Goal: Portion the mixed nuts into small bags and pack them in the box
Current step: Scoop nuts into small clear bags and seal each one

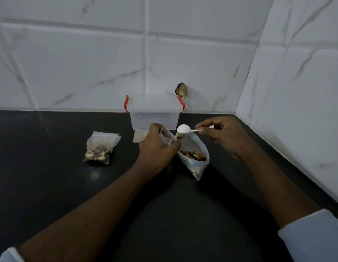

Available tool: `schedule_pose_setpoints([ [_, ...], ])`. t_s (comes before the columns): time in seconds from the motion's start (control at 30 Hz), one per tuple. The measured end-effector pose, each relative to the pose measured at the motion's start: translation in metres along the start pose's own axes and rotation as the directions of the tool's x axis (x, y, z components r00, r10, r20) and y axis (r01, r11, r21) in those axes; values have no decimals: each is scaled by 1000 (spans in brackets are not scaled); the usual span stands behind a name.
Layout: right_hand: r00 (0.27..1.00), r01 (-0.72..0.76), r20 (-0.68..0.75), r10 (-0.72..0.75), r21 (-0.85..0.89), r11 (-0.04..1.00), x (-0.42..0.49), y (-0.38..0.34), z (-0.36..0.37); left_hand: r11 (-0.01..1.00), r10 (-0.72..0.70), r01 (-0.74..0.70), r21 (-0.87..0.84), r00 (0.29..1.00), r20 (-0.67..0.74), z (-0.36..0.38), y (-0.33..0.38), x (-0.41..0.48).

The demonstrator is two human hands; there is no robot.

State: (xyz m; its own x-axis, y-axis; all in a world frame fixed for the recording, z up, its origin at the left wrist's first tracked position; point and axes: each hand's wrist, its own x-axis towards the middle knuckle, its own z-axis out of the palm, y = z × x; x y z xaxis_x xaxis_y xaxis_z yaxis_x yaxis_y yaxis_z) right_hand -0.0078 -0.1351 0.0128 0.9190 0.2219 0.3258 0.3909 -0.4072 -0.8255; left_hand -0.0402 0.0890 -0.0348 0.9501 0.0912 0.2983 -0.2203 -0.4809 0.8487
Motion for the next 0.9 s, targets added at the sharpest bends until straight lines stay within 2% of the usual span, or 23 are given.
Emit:
schedule_pose_setpoints([
  [0.1,990,-139,2,139,16,990,2,6,0,1000,16,-17,-26,999,-43,-2,4,-4],
  [0.2,934,-358,30,356,81,930,3,17,3,999,36,-38,-26,996,-81,-2,7,-6],
  [0.27,899,-437,50,435,18,899,3,22,5,998,39,-43,-39,996,-86,-2,9,-6],
  [0.37,895,-445,-20,446,-116,888,5,24,8,994,38,-42,-98,998,-42,-4,14,-9],
  [0.43,914,-401,-74,399,-321,858,6,22,8,985,37,-37,-168,999,-4,-5,14,-10],
  [0.53,941,-292,-68,331,-657,695,6,21,8,963,17,-3,-270,999,48,-7,16,-12],
  [0.57,961,-235,-77,265,-734,637,6,19,9,954,0,19,-298,998,65,-7,17,-12],
  [0.6,986,-152,-78,145,-768,622,5,16,10,946,-18,44,-321,996,83,-7,17,-12],
  [0.67,993,78,-15,-118,-664,744,2,3,16,932,-45,81,-352,993,111,-6,13,-10],
  [0.7,981,179,31,-189,-504,845,-4,-9,22,925,-43,87,-369,991,126,-6,12,-10],
  [0.73,975,222,88,-205,-312,924,-11,-21,30,917,-23,76,-392,990,139,-6,11,-10],
  [0.77,969,223,155,-195,-193,956,-16,-31,38,911,8,55,-408,989,150,-5,10,-10],
  [0.83,941,283,243,-236,-181,942,-23,-37,52,911,43,31,-412,985,169,-5,10,-11],
  [0.9,924,362,229,-307,-264,894,-24,-33,60,919,31,39,-393,985,169,-8,13,-14],
])
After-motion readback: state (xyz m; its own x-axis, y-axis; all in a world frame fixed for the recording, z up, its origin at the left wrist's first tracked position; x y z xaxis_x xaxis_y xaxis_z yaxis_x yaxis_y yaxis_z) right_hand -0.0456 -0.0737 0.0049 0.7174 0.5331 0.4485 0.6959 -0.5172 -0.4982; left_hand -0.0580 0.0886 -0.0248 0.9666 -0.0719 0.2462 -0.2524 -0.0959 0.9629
